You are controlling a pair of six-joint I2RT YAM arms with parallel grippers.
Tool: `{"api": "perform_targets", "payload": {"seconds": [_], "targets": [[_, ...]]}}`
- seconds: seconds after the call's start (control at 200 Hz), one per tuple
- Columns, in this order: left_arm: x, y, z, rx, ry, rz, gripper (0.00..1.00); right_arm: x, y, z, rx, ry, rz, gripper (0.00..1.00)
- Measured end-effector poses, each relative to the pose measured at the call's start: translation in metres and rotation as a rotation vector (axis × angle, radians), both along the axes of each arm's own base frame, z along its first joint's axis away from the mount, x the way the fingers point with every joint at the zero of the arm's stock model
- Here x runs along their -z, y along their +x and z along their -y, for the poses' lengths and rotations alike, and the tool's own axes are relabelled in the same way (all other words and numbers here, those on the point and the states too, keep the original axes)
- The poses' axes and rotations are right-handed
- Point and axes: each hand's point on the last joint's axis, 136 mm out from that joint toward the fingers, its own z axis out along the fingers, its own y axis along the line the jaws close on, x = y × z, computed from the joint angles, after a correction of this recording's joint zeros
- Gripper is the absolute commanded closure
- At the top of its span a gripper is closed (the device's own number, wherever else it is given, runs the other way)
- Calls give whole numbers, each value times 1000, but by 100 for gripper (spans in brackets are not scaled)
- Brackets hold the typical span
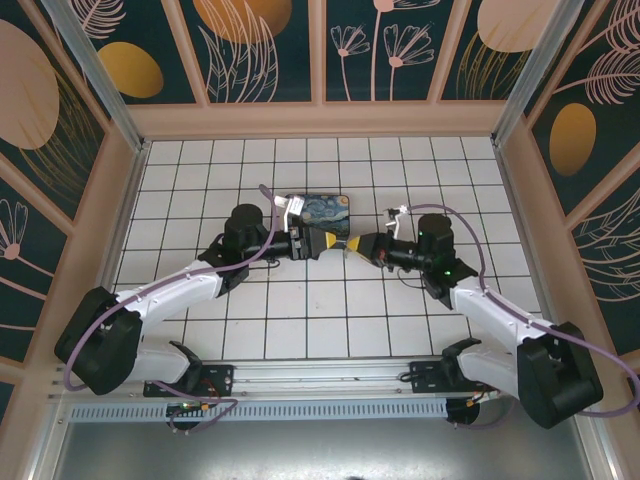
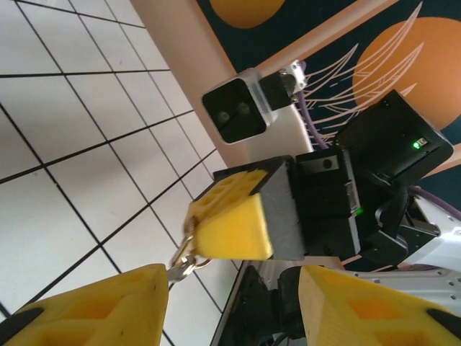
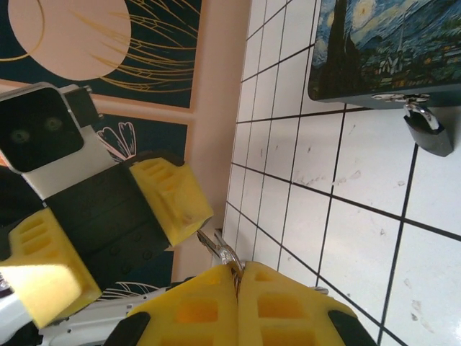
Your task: Unlock the padlock with the key
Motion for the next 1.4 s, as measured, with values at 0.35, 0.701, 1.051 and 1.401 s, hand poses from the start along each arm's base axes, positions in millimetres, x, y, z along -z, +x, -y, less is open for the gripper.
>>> {"api": "perform_targets", "payload": {"seconds": [0.35,0.701,1.051,1.401], "targets": [[8,7,1,-40,19,-12,52,1,4,-8,30,-3,-21,100],[16,12,2,-55,24,-40,57,2,5,-10,48,-16,-23,100],[17,15,2,-72,26,-43,52,-5,2,-10,50,-10,1,100],[18,14,1,-75,18,-68,62,-8,1,-12,42,-2,11,100]]}}
